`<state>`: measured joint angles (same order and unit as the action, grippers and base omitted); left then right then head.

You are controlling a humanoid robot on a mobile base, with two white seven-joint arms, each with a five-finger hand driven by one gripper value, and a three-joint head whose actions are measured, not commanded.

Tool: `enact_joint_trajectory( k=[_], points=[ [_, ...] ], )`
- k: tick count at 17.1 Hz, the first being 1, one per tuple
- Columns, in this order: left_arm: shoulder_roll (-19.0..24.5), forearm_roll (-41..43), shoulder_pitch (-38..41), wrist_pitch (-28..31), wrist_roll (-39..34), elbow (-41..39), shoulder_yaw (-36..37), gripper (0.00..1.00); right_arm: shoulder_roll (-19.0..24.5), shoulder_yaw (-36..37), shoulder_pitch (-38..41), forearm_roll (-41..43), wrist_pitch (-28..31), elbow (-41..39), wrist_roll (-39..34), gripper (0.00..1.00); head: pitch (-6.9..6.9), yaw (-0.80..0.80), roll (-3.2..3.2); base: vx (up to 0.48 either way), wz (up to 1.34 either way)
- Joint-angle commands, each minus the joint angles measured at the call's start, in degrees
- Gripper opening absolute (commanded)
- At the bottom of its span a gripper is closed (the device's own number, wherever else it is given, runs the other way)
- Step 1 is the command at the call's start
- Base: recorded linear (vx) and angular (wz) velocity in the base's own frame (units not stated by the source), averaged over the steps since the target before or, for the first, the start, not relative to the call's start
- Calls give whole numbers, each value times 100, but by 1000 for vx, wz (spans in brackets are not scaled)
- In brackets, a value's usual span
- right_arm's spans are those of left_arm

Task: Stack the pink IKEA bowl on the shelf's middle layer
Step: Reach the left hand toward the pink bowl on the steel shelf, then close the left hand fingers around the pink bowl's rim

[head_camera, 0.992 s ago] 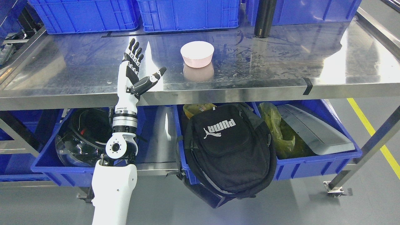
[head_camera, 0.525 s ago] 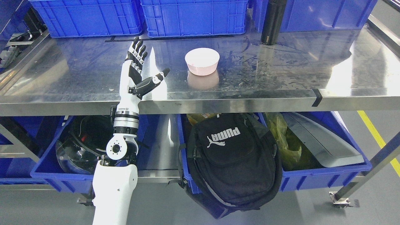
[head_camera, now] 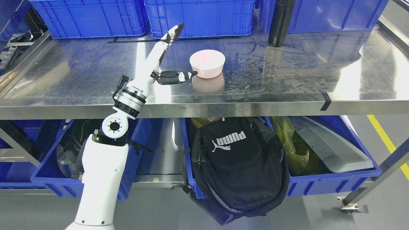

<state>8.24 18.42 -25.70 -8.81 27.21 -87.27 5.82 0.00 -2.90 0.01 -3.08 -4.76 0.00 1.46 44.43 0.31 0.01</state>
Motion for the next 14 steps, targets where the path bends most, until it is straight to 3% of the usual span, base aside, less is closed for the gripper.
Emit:
enact_joint_trajectory(
  k=[1,4,7,14],
  points=[
    [881,2208,-1856,1386,1416,-71,1735,100,-100,0,131,0,1,-100,3,100,0,0,0,-6,-44],
    [592,2918,-2307,1646,1812,-1,2195,100,-100,0,131,0,1,-100,3,100,0,0,0,-2,-25],
    [407,3405,-2299,1646,2857,17,2274,97,-100,0,131,0,1,-100,3,100,0,0,0,1,13],
    [362,3440,-2307,1559,2904,832,2275,78,-100,0,131,0,1,-100,3,100,0,0,0,-1,2]
  ],
)
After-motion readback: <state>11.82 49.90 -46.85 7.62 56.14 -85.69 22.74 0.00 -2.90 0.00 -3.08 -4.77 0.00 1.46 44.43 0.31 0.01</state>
